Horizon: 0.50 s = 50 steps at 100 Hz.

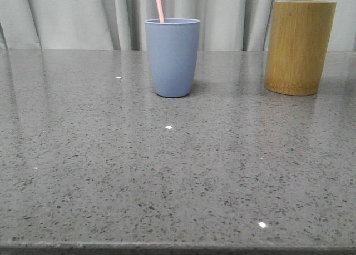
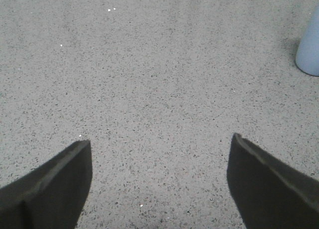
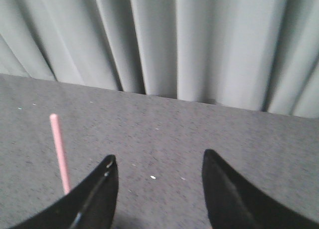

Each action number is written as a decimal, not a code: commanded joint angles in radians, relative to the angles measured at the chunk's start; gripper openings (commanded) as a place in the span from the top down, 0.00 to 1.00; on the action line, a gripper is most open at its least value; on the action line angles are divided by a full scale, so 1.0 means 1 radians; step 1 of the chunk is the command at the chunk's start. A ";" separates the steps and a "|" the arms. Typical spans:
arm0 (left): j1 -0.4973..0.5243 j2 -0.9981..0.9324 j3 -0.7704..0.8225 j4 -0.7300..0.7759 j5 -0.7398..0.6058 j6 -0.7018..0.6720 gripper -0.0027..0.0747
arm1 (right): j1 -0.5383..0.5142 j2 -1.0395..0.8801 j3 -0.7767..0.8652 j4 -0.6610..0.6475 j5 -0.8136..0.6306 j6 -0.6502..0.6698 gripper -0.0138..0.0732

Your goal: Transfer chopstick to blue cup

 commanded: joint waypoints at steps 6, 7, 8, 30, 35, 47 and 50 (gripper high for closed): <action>0.001 0.008 -0.023 -0.010 -0.064 -0.012 0.26 | -0.090 -0.170 0.102 -0.042 0.003 -0.016 0.38; 0.001 0.008 -0.023 -0.010 -0.064 -0.012 0.26 | -0.094 -0.178 0.110 -0.044 0.007 -0.016 0.38; 0.001 0.008 -0.023 -0.010 -0.064 -0.012 0.26 | -0.102 -0.194 0.119 -0.046 0.009 -0.016 0.38; 0.001 0.008 -0.023 -0.010 -0.064 -0.012 0.26 | -0.181 -0.458 0.369 -0.078 0.114 -0.017 0.38; 0.001 0.008 -0.023 -0.010 -0.064 -0.012 0.26 | -0.184 -0.516 0.415 -0.078 0.157 -0.017 0.38; 0.001 0.008 -0.023 -0.010 -0.064 -0.012 0.26 | -0.184 -0.655 0.495 -0.081 0.263 -0.017 0.38; 0.001 0.008 -0.023 -0.010 -0.064 -0.012 0.26 | -0.184 -0.691 0.508 -0.081 0.285 -0.017 0.38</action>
